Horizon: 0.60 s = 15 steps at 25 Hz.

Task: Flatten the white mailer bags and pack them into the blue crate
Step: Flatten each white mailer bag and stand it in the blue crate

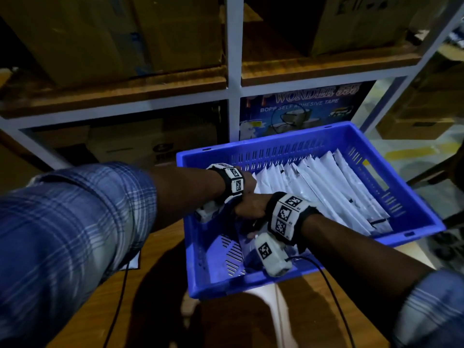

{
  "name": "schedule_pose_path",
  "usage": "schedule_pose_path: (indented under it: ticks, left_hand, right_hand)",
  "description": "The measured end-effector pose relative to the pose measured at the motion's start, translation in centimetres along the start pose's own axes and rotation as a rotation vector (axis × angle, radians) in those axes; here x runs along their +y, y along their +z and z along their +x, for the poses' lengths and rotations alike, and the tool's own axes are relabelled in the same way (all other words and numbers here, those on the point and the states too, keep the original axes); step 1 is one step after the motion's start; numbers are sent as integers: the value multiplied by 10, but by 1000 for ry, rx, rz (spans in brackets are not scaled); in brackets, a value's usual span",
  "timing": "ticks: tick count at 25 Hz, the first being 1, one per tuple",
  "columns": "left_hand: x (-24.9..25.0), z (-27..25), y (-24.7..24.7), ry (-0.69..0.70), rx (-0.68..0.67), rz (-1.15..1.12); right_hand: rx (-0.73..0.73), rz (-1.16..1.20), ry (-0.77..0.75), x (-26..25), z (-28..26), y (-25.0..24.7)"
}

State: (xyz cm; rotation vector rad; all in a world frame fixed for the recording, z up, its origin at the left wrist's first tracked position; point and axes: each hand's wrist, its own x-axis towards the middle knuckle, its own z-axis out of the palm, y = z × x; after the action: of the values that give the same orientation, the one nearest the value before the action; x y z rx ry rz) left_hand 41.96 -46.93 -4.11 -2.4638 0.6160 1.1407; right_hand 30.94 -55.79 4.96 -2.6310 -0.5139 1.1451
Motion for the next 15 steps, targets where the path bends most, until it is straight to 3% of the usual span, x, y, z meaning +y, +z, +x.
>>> schedule_pose_path:
  ticks: [1, 3, 5, 8, 11, 15]
  left_hand:
    - [-2, 1, 3, 51, -26, 58]
    - [-2, -24, -4, 122, 56, 157]
    - [15, -78, -21, 61, 84, 178]
    - [15, -93, -39, 25, 296, 105]
    - [8, -102, -35, 10, 97, 56]
    - [1, -93, -19, 11, 68, 95]
  right_hand:
    - [-41, -3, 6, -3, 0, 4]
    - [-124, 2, -38, -3, 7, 12]
    - [-142, 16, -78, -2, 10, 11]
    - [-168, 36, -48, 2, 3, 7]
    - [-175, 34, -31, 4, 3, 9]
    - [-175, 109, -17, 1, -4, 9]
